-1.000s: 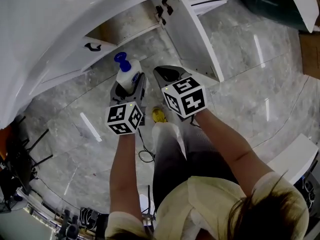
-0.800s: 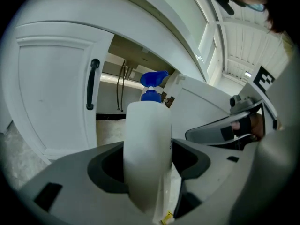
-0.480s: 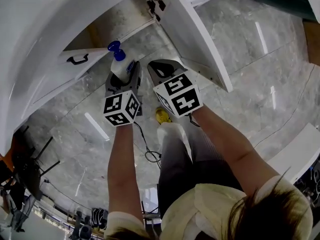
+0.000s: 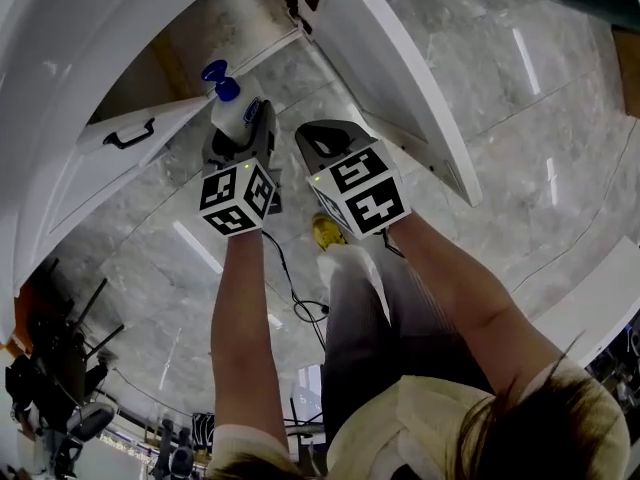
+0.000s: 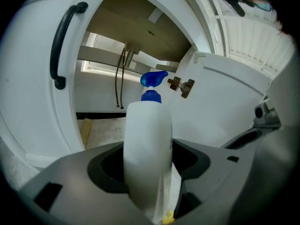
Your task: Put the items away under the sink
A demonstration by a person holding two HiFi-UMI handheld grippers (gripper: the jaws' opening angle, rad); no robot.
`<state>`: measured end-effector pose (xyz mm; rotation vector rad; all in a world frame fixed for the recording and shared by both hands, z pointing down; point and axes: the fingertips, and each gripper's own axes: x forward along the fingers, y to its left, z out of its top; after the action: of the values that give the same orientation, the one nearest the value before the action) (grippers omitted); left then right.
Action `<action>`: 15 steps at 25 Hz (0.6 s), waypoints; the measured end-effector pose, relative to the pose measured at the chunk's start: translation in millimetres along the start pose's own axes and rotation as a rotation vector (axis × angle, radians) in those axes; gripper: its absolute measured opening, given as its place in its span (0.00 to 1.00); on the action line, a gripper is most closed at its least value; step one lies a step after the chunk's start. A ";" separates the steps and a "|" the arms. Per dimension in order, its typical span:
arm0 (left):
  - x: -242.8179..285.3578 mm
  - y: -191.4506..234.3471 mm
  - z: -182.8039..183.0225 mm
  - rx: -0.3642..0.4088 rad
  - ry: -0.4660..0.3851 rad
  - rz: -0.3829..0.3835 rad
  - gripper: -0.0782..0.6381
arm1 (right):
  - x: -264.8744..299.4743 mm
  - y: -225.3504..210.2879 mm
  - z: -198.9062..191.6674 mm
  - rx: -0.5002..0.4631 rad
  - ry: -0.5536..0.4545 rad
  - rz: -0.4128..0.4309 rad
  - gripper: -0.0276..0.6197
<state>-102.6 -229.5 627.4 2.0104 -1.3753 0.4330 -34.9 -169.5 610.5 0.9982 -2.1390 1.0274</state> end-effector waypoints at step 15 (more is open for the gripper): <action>56.0 25.0 -11.1 0.064 0.001 0.029 0.53 | 49.6 -15.0 -5.5 0.006 -0.005 0.008 0.09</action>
<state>-102.5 -266.9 677.3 2.0441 -1.4076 0.4966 -50.0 -190.3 655.9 0.9962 -2.1466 1.0375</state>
